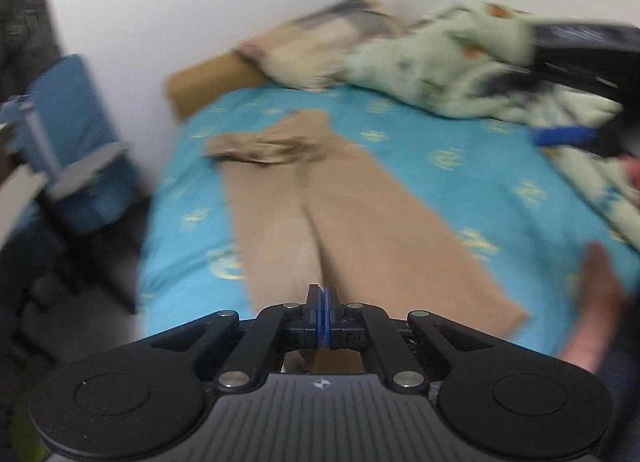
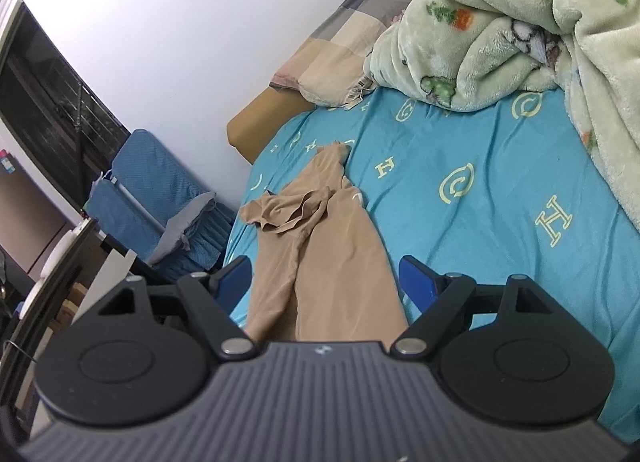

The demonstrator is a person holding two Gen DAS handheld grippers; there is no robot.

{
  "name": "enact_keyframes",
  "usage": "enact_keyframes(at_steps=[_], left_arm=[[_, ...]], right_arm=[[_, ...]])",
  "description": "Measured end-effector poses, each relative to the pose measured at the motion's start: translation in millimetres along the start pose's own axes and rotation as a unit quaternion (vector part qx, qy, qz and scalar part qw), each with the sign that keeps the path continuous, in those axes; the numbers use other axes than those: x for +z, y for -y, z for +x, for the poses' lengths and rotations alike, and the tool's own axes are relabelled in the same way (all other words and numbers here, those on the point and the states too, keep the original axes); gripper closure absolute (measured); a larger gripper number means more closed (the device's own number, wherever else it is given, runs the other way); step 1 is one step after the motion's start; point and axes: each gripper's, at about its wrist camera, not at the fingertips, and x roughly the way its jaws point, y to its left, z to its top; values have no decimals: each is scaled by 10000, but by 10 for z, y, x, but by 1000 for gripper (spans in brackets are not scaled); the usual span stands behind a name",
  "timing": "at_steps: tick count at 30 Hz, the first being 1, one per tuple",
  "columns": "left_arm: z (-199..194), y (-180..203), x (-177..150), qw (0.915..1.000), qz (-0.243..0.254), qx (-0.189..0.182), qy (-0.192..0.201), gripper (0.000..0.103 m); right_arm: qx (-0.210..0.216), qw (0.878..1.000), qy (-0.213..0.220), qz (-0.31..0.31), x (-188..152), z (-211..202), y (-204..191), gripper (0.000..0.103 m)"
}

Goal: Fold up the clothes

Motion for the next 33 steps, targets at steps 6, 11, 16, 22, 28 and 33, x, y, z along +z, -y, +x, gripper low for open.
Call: enact_keyframes(at_steps=[6,11,16,22,28,33], left_arm=[[-25,407,-95,9972,529,-533,-61,102],[-124,283,-96,9975,220,-665,120,74],[-286,117,146,9957,-96,-744,541,38],[-247,-134,504,9930,-239,-533,1027,13],[-41,-435,572,9897,-674,-429,1186,12],[93,-754,440,9874,-1096,-333,1096,12]], right_arm=[[-108,9998,-10,-188,-23,2,-25,20],[-135,9989,-24,-451,-43,16,-91,20],[-155,9963,74,-836,-74,4,-188,20],[-320,9919,104,-1224,-116,44,-267,20],[-377,9891,-274,-1395,-199,249,-299,21],[-300,9841,-514,-1674,-344,446,-424,45]])
